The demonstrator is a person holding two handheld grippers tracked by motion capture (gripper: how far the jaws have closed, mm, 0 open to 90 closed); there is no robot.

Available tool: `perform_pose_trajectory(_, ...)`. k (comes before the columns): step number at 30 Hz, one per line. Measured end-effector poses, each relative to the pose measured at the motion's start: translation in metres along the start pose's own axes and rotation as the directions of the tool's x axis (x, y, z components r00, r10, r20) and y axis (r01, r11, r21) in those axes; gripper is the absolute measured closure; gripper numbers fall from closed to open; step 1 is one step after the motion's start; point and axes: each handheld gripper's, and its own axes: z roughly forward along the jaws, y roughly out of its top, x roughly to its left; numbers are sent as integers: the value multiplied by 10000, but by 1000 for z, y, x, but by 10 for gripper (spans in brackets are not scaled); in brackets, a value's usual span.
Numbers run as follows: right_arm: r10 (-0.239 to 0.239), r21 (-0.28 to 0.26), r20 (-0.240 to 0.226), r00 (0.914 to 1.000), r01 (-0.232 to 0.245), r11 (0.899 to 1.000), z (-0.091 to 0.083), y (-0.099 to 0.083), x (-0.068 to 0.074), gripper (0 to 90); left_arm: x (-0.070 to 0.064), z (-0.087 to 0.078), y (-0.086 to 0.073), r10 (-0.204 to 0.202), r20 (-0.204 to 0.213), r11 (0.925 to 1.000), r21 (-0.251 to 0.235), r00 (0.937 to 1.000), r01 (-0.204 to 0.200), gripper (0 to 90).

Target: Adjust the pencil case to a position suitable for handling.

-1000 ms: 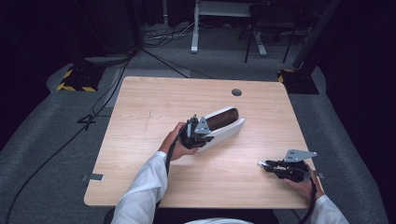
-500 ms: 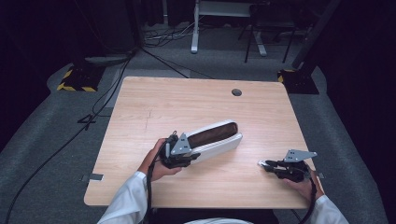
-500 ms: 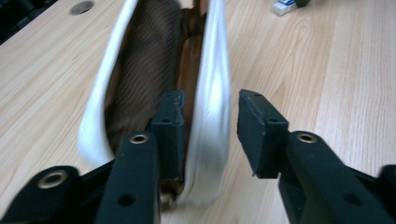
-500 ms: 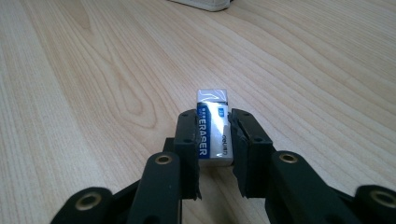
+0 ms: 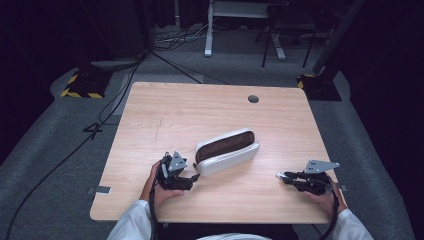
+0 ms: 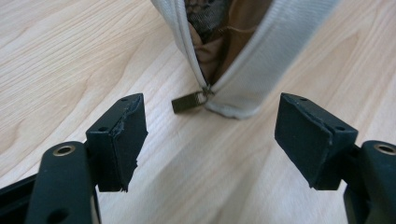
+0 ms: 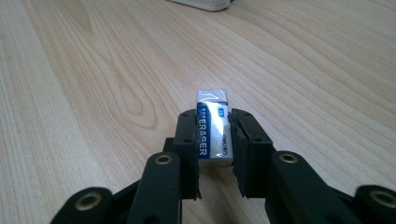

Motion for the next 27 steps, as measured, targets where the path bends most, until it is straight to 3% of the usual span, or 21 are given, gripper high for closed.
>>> perform_pose_trajectory(1, -21, 10, -4, 10000, 21, 10000, 0, 0, 0, 731, 1, 5, 2, -30, 221, 10000, 33, 9998, 30, 224)
perform_pose_trajectory(8, -50, 8, 38, 10000, 50, 10000, 0, 0, 0, 731, 2, 24, 15, 292, 610, 9992, 245, 9977, -307, 206)
perform_pose_trajectory(11, -41, -4, 18, 10000, 41, 10000, 0, 0, 0, 731, 1, 31, 20, 591, 713, 9980, 201, 9957, -606, 249)
perform_pose_trajectory(12, -21, 5, 2, 10000, 21, 10000, 0, 0, 0, 731, 3, 35, 23, 751, 773, 9967, 251, 9942, -773, 321)
perform_pose_trajectory(14, -31, 0, -1, 10000, 31, 10000, 0, 0, 0, 731, 5, 39, 25, 745, 879, 9968, 221, 9933, -768, 324)
perform_pose_trajectory(18, -29, 3, -10, 10000, 29, 10000, 0, 0, 0, 731, 13, 48, 33, 995, 1388, 9949, 23, 9853, -1008, 445)
perform_pose_trajectory(23, -59, -22, -16, 10000, 59, 10000, 0, 0, 0, 731, 14, 58, 42, 1244, 1840, 9920, -4, 9750, -1265, 489)
perform_pose_trajectory(27, -57, -6, -31, 10000, 57, 10000, 0, 0, 0, 731, 11, 68, 50, 1420, 2286, 9894, -27, 9631, -1452, 500)
